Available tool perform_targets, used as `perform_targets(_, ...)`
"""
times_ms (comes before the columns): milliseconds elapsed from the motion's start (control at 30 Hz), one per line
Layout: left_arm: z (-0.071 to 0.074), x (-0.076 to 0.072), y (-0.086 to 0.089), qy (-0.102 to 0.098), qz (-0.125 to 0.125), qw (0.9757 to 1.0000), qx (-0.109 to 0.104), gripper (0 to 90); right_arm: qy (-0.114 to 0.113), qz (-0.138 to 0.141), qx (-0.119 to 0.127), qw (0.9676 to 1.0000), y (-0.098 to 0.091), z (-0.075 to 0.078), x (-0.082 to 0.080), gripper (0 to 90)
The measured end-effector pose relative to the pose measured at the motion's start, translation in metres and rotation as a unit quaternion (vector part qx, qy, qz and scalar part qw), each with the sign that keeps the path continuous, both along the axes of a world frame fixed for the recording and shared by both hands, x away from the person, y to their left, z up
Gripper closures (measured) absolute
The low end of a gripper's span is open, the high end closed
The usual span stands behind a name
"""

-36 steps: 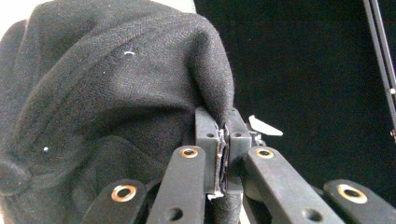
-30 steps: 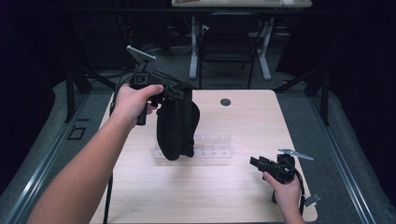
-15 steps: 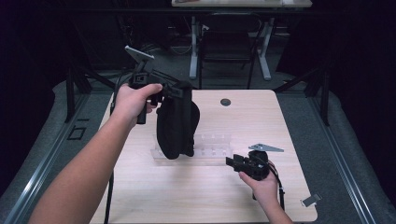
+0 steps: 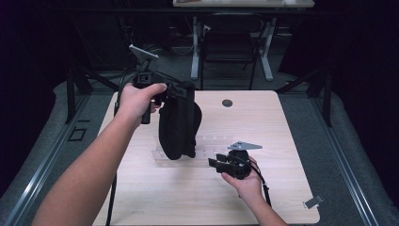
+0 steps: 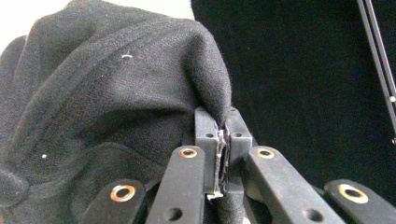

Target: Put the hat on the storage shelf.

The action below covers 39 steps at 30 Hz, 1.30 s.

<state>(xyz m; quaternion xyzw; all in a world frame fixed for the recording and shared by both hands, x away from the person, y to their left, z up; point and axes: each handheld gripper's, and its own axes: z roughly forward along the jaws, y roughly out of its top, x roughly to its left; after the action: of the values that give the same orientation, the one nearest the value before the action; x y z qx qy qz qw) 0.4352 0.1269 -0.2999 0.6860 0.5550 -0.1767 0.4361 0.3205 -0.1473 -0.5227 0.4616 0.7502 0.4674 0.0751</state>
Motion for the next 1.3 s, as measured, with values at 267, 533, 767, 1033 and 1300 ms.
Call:
perform_targets(267,0.0,0.0,0.001,-0.003,-0.002,1.0,0.002,87.9,-0.012,0.021,-0.022,0.9995,0.025,-0.001,0.002,54.6)
perform_targets(533,0.0,0.0,0.002,0.0,0.002,1.0,0.0,87.9,-0.014,0.03,-0.02,0.9992,0.039,-0.002,0.005,53.7)
perform_targets(767,0.0,0.0,0.002,-0.001,0.004,1.0,0.0,87.9,-0.024,0.042,-0.029,0.9984,0.054,0.001,0.006,53.1)
perform_targets(1033,-0.001,0.001,0.001,-0.003,0.003,1.0,-0.001,87.9,-0.036,0.05,-0.044,0.9971,0.07,0.003,0.008,51.4)
perform_targets(1300,-0.003,0.002,-0.007,0.002,0.004,0.9999,-0.015,87.9,-0.048,0.032,-0.052,0.997,0.072,0.005,0.011,62.0)
